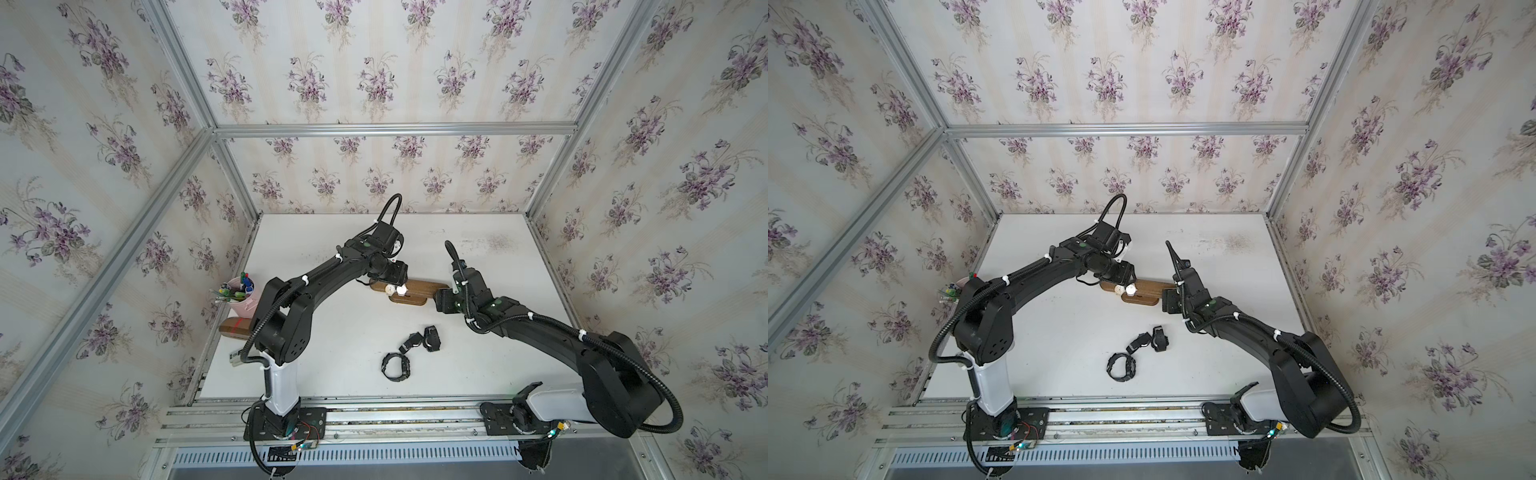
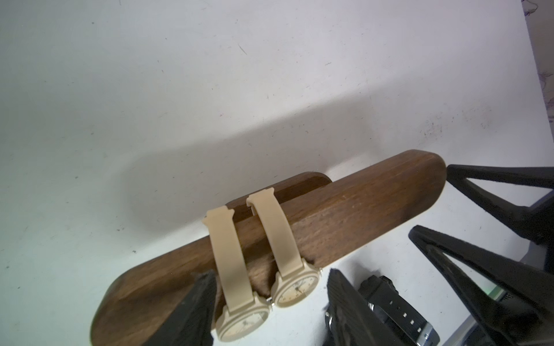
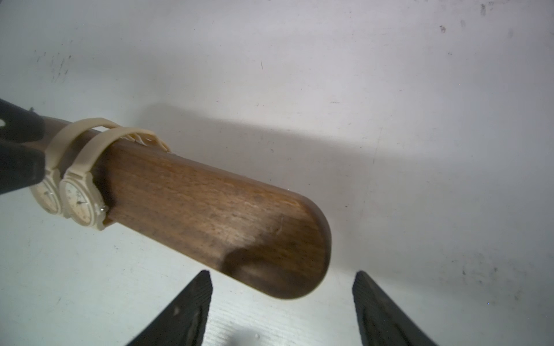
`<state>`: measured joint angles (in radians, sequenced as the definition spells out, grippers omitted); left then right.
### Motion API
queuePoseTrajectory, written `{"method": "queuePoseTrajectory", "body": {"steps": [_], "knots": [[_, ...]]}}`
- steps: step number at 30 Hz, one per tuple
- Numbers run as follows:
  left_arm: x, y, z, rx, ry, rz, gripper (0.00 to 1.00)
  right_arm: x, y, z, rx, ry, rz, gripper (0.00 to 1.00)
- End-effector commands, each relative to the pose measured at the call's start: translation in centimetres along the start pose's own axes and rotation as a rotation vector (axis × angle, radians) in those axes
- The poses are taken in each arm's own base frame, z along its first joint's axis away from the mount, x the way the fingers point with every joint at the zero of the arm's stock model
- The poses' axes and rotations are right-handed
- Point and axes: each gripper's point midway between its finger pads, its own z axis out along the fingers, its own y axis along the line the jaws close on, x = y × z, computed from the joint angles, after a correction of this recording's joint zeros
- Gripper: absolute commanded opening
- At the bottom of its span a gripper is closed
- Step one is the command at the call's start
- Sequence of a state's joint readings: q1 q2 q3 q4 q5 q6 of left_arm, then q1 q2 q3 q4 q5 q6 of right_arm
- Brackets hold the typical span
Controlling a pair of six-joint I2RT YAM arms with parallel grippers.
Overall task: Place watch on stand
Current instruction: Place the watch on the stand, then pick up the watch at the center of the board.
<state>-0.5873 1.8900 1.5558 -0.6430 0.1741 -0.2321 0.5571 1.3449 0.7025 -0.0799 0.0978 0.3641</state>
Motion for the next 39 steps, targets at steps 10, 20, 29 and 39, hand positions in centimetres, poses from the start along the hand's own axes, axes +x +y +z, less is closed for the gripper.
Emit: {"method": "queuePoseTrajectory", "body": {"steps": [10,20,29,39], "knots": [[6.3,4.4,-9.2,-0.189,-0.253,-0.155,0.79,3.1,2.6,-4.4,-0.03,0.039,-0.106,0.76],[15.8,7.0,-7.4,-0.169,-0.27,-0.282,0.79,6.5,9.2,-7.2,-0.14,0.117,-0.172,0.7],[17.1,6.9,-6.6,-0.138,-0.27,-0.283,0.79,9.7,11.9,-7.0,-0.172,0.207,-0.15,0.63],[17.2,7.0,-6.3,-0.139,-0.276,-0.275,0.78,12.1,13.7,-5.9,-0.208,0.284,-0.031,0.55]]}}
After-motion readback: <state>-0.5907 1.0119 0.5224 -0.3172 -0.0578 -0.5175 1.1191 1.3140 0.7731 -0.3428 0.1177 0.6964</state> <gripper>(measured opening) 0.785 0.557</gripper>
